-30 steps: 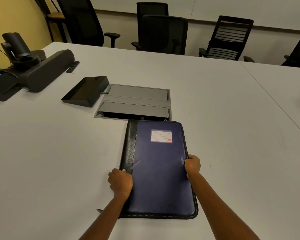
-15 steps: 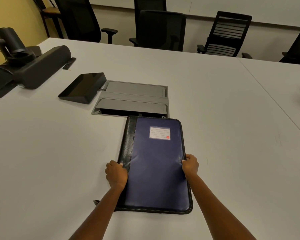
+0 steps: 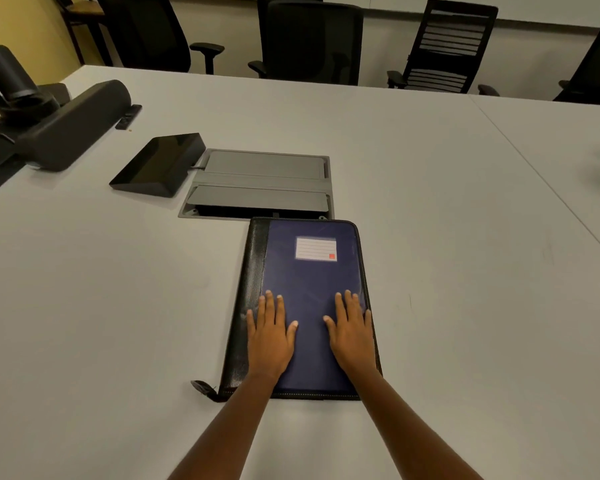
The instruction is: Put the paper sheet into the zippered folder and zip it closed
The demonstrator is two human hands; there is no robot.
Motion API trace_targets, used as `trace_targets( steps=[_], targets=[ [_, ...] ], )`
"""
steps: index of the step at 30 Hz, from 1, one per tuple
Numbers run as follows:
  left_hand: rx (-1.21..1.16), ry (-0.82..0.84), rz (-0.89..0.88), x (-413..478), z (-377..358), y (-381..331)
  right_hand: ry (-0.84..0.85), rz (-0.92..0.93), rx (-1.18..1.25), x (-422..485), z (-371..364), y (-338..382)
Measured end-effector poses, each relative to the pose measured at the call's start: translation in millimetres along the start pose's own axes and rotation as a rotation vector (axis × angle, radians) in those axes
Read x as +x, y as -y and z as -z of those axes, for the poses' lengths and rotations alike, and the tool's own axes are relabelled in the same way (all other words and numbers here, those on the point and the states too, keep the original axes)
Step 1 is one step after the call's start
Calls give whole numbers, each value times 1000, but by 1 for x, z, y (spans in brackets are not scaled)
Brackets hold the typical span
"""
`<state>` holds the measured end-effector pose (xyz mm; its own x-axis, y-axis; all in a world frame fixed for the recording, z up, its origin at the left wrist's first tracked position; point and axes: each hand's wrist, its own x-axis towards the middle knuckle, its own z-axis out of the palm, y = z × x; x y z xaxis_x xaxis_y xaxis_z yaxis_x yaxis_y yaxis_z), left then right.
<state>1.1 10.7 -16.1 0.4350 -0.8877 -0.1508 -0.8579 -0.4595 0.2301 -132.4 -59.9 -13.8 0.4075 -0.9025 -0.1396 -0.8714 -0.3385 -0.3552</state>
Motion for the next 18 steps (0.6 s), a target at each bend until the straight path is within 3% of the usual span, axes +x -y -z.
trace_targets(
  steps=[7,18],
  targets=[
    [2,43,-98,-9,-15,-19,5,24,-18,-22,-9,-5],
    [48,50,-98,-12,-15,-23,33,47,-33,-30,-7,-9]
  ],
)
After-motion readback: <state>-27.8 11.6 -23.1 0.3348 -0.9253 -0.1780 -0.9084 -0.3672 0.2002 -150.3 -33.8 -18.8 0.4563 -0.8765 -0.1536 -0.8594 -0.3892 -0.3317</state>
